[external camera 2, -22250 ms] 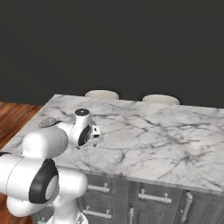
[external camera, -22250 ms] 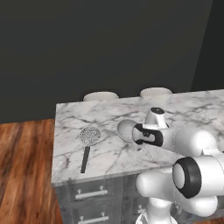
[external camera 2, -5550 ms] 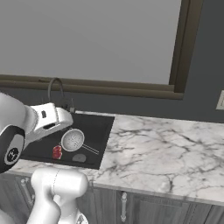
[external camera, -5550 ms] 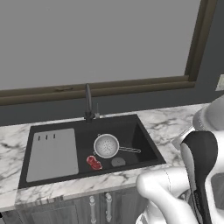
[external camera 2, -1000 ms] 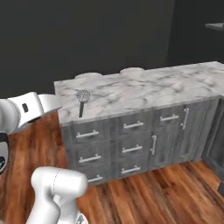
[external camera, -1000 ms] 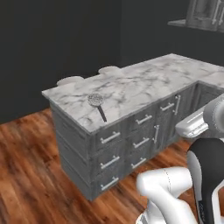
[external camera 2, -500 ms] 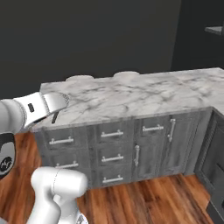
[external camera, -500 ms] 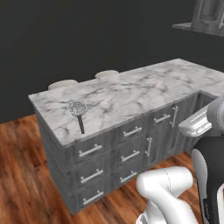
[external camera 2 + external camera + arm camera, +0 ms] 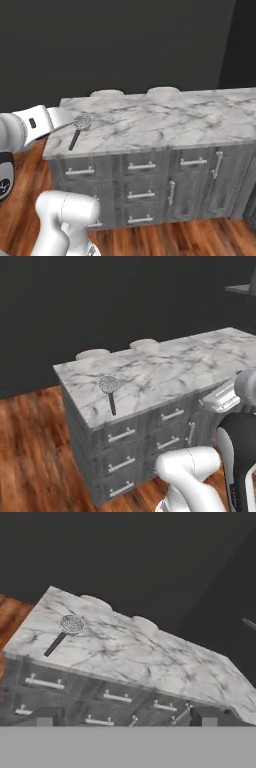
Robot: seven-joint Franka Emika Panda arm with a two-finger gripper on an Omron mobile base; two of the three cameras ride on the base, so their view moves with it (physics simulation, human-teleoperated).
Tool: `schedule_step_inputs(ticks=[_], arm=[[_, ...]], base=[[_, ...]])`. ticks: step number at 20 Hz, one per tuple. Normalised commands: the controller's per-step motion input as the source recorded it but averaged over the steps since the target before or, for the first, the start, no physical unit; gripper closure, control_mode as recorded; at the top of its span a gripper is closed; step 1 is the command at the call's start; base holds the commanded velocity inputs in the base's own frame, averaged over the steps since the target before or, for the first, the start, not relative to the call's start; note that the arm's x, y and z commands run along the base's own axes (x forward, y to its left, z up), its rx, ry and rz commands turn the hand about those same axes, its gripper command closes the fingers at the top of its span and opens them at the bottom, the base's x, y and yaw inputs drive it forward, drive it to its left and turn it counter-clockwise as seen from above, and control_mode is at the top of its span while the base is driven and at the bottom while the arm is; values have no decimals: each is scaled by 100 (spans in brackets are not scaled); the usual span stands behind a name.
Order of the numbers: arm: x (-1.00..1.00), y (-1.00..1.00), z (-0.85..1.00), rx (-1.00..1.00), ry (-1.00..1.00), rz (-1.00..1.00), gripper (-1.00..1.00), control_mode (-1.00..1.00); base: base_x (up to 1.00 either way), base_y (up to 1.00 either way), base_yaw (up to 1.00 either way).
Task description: Pick the strainer and strainer and place them in the sink. Then turn on the water.
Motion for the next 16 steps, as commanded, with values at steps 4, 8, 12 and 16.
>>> schedule_step_inputs(ticks=[4, 8, 12, 16], arm=[[0, 0, 0, 0, 0, 0, -100, 100], [0, 0, 0, 0, 0, 0, -100, 100], [0, 0, 0, 0, 0, 0, -100, 100], [0, 0, 0, 0, 0, 0, -100, 100]], base=[[33, 16, 31], [3, 29, 36], [2, 22, 33], [9, 13, 32]])
